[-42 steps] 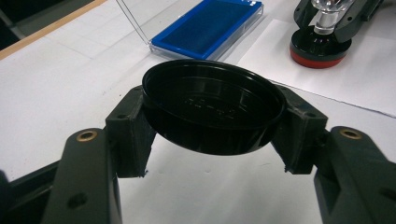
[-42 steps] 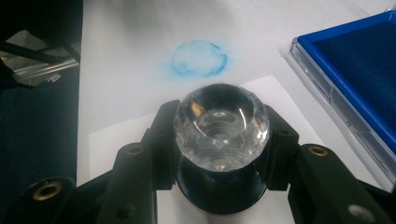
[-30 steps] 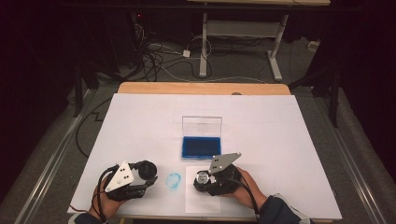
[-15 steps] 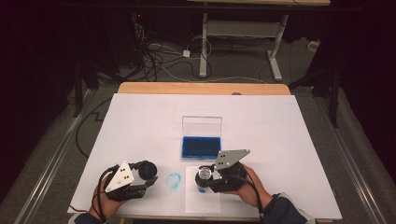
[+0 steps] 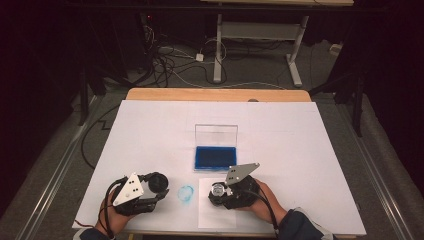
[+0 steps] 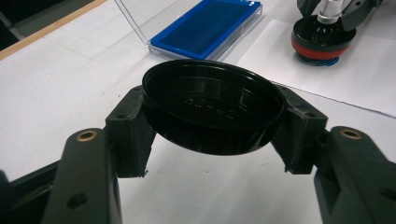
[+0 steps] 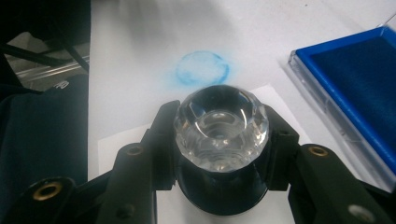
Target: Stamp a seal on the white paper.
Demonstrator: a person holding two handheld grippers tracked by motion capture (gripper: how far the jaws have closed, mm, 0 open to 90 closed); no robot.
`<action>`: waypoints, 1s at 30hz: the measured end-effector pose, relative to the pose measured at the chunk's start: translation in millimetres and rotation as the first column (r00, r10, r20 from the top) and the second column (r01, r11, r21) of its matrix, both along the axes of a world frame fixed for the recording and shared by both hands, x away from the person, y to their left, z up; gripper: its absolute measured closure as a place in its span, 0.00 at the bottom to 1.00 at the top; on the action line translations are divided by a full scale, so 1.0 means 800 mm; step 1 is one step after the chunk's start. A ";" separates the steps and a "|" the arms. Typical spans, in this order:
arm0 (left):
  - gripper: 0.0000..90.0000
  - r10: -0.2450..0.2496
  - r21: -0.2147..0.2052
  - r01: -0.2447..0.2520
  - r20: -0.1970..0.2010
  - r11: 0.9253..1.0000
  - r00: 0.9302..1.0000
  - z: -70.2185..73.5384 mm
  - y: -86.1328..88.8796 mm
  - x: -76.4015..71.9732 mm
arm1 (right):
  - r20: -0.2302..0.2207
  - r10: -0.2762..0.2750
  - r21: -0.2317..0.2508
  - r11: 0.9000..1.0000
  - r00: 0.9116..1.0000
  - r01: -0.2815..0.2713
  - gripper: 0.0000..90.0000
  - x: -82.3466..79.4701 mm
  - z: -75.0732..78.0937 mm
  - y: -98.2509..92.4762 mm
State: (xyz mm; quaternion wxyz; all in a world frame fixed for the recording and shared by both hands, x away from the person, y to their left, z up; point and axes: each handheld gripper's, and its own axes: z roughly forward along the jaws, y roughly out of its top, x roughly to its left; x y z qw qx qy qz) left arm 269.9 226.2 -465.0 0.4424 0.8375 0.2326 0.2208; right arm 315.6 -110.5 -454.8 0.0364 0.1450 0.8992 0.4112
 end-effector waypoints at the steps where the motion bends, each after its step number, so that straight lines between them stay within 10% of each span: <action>1: 0.40 0.000 0.000 0.000 0.000 1.000 1.000 0.000 0.000 0.000 | 0.000 0.000 -0.008 1.000 1.000 0.000 0.63 0.000 -0.001 0.000; 30: 0.40 -0.004 0.002 0.004 -0.002 1.000 1.000 -0.001 -0.001 0.000 | -0.058 -0.002 0.032 0.999 0.998 0.004 0.64 0.008 -0.017 -0.003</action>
